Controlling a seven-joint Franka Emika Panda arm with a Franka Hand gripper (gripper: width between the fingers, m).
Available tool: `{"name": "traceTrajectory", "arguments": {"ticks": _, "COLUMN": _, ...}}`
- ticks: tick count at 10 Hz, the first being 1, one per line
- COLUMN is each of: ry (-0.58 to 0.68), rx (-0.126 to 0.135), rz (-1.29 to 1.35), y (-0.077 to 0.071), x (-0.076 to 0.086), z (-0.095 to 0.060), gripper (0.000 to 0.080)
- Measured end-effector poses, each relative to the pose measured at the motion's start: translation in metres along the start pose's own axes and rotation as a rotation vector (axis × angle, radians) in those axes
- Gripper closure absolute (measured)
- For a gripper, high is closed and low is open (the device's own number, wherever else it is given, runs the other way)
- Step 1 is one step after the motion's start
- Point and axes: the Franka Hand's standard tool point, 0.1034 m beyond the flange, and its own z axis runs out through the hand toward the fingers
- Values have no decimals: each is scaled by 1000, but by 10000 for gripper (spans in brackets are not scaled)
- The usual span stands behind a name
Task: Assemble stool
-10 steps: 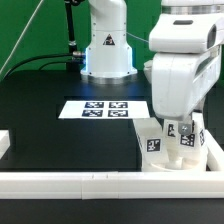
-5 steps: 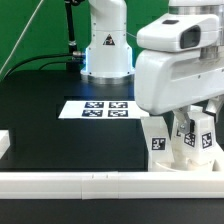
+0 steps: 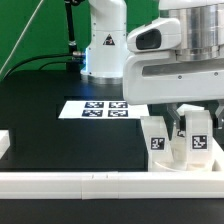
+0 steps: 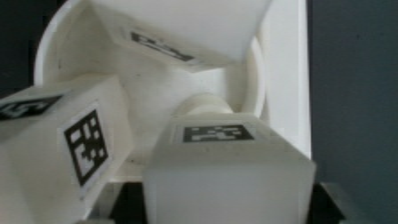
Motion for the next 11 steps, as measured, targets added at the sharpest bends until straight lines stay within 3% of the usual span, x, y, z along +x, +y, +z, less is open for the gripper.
{"name": "traceTrajectory", "arguments": {"ticks": 5, "ry": 1, "rx": 16, "rz": 444, "y": 2, "x": 4, "z": -1, "gripper": 463}}
{"name": "traceTrajectory", "arguments": {"ticks": 9, "ry": -48, "rx": 103, "rz": 1115, "y": 0, "x": 5, "z": 1, "gripper": 462}}
{"name": "traceTrajectory", "arguments": {"ticks": 11, "ry": -68, "rx": 120, "rz": 1285, "y": -2, "x": 6, "z": 1, "gripper": 462}}
